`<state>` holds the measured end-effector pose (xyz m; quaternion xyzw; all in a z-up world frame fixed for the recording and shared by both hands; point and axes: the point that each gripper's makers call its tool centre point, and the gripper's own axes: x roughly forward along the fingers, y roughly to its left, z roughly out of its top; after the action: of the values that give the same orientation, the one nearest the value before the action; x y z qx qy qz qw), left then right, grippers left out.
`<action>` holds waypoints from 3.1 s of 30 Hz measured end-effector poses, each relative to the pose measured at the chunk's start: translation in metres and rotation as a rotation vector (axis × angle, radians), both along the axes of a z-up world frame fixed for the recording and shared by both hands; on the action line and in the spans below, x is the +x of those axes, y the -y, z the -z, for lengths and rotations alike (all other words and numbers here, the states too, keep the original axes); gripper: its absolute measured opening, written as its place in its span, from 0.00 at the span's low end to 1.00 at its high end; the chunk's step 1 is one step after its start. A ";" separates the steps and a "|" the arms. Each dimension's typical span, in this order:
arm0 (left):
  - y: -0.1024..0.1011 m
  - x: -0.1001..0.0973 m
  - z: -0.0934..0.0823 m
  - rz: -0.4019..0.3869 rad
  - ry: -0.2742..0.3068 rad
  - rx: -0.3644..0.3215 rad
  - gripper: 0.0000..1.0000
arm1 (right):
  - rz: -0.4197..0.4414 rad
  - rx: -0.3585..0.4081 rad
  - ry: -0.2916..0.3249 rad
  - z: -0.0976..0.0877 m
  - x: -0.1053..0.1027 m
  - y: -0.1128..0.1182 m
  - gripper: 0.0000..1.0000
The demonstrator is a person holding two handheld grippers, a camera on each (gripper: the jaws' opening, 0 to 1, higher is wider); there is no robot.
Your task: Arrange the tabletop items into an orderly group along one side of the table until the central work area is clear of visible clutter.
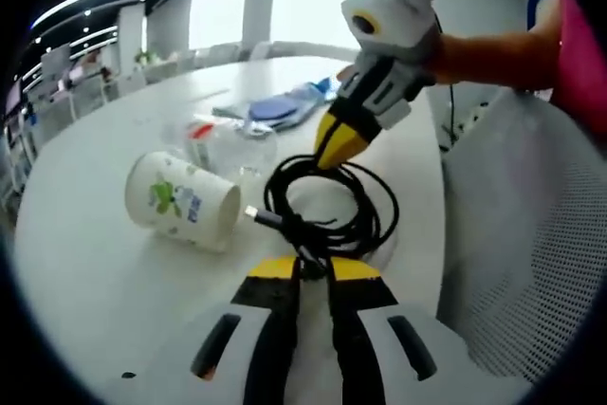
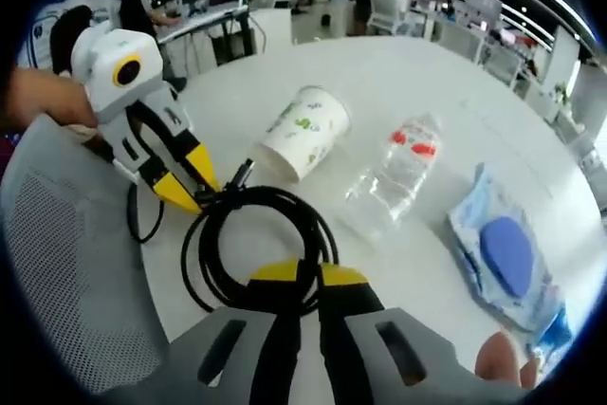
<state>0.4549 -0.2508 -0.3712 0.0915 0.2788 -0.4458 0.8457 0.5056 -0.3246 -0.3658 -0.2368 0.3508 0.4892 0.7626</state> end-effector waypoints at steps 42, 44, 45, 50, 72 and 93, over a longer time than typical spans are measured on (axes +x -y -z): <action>0.146 0.036 -0.058 0.324 0.095 0.012 0.07 | 0.308 0.027 0.109 -0.068 0.015 0.155 0.03; 0.153 0.038 -0.059 0.334 0.096 0.012 0.07 | 0.318 0.026 0.109 -0.070 0.015 0.161 0.03; 0.156 0.039 -0.059 0.337 0.097 0.011 0.07 | 0.324 0.025 0.112 -0.071 0.016 0.166 0.03; 0.176 0.043 -0.060 0.358 0.098 0.013 0.07 | 0.350 0.023 0.122 -0.075 0.018 0.185 0.03; 0.266 0.072 -0.047 0.393 0.051 0.019 0.06 | 0.452 0.007 0.115 -0.070 0.044 0.277 0.03; 0.282 0.105 -0.003 0.330 -0.064 0.059 0.06 | 0.476 0.001 0.008 -0.019 0.082 0.294 0.03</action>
<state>0.5600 -0.5329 -0.3685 0.1465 0.2997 -0.5730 0.7486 0.5875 -0.6190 -0.3469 -0.1491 0.3934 0.2949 0.8579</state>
